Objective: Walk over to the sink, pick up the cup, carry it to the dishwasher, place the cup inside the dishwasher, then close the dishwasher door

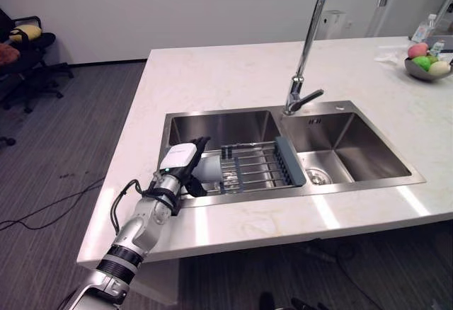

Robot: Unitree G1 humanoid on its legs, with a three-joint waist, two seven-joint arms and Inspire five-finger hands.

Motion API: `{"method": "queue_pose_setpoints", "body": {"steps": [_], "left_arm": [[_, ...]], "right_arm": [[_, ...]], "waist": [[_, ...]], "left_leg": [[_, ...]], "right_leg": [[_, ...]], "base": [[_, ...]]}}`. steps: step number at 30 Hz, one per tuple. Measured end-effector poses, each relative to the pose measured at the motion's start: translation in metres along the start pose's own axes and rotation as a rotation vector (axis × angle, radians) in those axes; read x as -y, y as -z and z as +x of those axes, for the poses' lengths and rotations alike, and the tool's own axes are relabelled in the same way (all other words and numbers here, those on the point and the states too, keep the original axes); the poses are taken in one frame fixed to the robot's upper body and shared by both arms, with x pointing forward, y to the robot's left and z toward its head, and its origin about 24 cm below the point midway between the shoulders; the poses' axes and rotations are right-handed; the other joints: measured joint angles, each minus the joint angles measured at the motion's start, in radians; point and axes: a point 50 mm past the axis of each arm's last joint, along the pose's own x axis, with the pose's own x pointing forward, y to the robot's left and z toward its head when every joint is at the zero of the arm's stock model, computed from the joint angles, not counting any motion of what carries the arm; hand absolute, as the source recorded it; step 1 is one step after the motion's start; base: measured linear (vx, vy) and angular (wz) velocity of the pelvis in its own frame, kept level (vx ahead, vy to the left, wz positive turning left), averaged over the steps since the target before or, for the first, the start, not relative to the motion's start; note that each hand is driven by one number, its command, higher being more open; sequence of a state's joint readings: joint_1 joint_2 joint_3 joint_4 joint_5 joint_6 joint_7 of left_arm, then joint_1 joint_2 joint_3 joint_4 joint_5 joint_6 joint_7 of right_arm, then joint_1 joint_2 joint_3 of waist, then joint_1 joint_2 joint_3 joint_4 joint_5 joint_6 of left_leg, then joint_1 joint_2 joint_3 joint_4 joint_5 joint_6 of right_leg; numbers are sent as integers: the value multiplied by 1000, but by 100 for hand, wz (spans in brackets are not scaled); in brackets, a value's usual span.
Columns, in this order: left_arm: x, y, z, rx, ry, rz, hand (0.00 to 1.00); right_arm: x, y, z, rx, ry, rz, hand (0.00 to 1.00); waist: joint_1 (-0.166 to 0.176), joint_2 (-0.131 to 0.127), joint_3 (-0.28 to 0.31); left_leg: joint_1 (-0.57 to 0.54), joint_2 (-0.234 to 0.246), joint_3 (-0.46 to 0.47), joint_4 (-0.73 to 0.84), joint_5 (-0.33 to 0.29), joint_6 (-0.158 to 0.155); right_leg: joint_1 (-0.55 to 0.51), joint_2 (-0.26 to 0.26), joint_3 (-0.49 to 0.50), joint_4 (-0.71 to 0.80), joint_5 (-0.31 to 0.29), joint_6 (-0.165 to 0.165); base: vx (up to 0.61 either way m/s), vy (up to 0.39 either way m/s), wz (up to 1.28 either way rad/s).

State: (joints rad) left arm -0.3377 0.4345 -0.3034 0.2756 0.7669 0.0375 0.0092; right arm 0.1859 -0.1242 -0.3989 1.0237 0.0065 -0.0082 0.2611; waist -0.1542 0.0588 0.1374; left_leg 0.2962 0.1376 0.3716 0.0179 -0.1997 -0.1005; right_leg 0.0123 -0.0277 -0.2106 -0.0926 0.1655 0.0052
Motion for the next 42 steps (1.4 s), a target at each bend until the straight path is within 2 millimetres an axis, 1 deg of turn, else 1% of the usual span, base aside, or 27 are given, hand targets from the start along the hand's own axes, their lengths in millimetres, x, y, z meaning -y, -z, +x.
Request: {"method": "queue_pose_setpoints", "body": {"steps": [3, 4, 9, 11, 12, 16, 22, 25, 27, 28, 30, 31, 33, 34, 35, 37, 38, 40, 42], "left_arm": [[0, -5, 1, 23, -17, 42, 100], [0, -7, 2, 36, -20, 55, 0], [0, -16, 7, 74, -14, 144, 0], [6, -16, 11, 59, 20, 160, 0], [6, -14, 14, 42, 30, 181, 0], [8, -11, 16, 34, 36, 209, 0], [6, -6, 17, 58, -45, 219, 0], [-1, 0, 17, 54, -120, 178, 0], [-6, 4, 16, 57, -171, 132, 0], [-10, 6, 13, 57, -225, 49, 0], [-13, 7, 6, 62, -263, -34, 0], [-14, 7, -2, 66, -299, -131, 0], [-16, 4, -13, 75, -349, -260, 0], [-17, -1, -25, 74, -409, -438, 0], [-17, -4, -29, 74, -434, -505, 0], [-24, -7, -41, 63, -530, -678, 0], [-30, -5, -46, 65, -564, -705, 0], [-36, 1, -53, 56, -596, -705, 0], [-37, 6, -59, 34, -602, -709, 0]], "right_arm": [[0, -2, 0, 1, -2, -27, 100], [1, -3, 0, 2, -1, -36, 100], [0, -10, 2, -2, -8, -100, 100], [0, -12, 3, -3, -13, -116, 100], [0, -13, 3, -5, -13, -117, 100], [-2, -17, 5, -3, -14, -141, 100], [-1, -24, 6, 0, -6, -198, 100], [-2, -27, 7, 3, -11, -217, 100], [-3, -27, 7, 4, -13, -223, 100], [-4, -28, 7, 6, -13, -227, 100], [-4, -29, 7, 8, -11, -231, 100], [-4, -29, 7, 10, -7, -230, 100], [-4, -29, 7, 10, -1, -230, 100], [-3, -28, 7, 9, 7, -230, 100], [-2, -27, 7, 8, 9, -230, 100], [1, -25, 6, -1, 16, -230, 100], [2, -23, 5, -11, 20, -229, 100], [4, -21, 4, -25, 22, -230, 100], [5, -20, 4, -36, 20, -241, 100]], "waist": [[1, 2, 0], [1, 4, -1], [2, 6, 0], [0, 6, 0], [-2, 7, 0], [-12, 12, 0], [-12, 20, 0], [-12, 23, -1], [-12, 23, -1], [-12, 23, -1], [-12, 22, 0], [-12, 20, 1], [-9, 18, 1], [-5, 18, 2], [-1, 17, 1], [29, 16, 2], [50, 15, 2], [78, 11, 2], [102, 10, 2]], "left_leg": [[0, 10, 0, 3, -2, -4], [0, 13, -2, 3, -3, -7], [0, 12, -4, 3, -5, -8], [0, 11, -4, 3, -5, -8], [0, 12, -4, 3, -5, -8], [-2, 17, -4, 8, -7, -13], [-9, 26, -7, 8, -9, -18], [-18, 28, -11, 11, -7, -21], [-25, 30, -18, 13, -6, -21], [-28, 32, -26, 13, -4, -23], [-32, 29, -31, 13, -1, -24], [-35, 27, -34, 13, 6, -22], [-37, 19, -47, 13, 18, -20], [-37, 11, -72, 13, 33, -14], [-37, 7, -78, 13, 39, -14], [-37, -3, -100, 13, 51, -2], [-39, -3, -117, 13, 52, -1], [-48, -3, -126, 10, 52, -1], [-53, 1, -143, -3, 49, 1]], "right_leg": [[0, 9, -3, 0, 1, -6], [1, 11, -6, 0, 1, -7], [3, 9, -8, 0, 0, -7], [3, 9, -8, 0, 0, -7], [3, 9, -8, 0, -1, -7], [2, 12, -10, 0, -7, -6], [-1, 19, -15, 0, -11, -9], [-9, 21, -20, 0, -12, -10], [-11, 21, -28, 0, -13, -12], [-11, 20, -38, 0, -13, -13], [-11, 20, -43, 0, -13, -13], [-11, 18, -46, 6, -13, -13], [-8, 9, -53, 6, -13, -13], [3, -3, -68, 7, -13, -13], [8, -9, -73, 7, -13, -13], [21, -23, -94, 6, -13, -13], [27, -24, -103, 6, -14, -11], [30, -25, -122, 5, -16, -9], [31, -26, -145, 0, -17, -8]], "base": [[10, -1, 1], [33, 6, 6], [3, 6, 2], [-20, -3, 0], [-33, -10, -1], [-42, -22, 0], [-11, -7, 0], [1, -2, 2], [5, -4, 10], [2, -2, 12], [7, 8, 10], [16, 14, 7], [18, 13, 16], [7, 17, 28], [-14, 22, 34], [-45, 18, 35], [-59, 0, 35], [-91, -22, 38], [-130, -20, 39]]}}
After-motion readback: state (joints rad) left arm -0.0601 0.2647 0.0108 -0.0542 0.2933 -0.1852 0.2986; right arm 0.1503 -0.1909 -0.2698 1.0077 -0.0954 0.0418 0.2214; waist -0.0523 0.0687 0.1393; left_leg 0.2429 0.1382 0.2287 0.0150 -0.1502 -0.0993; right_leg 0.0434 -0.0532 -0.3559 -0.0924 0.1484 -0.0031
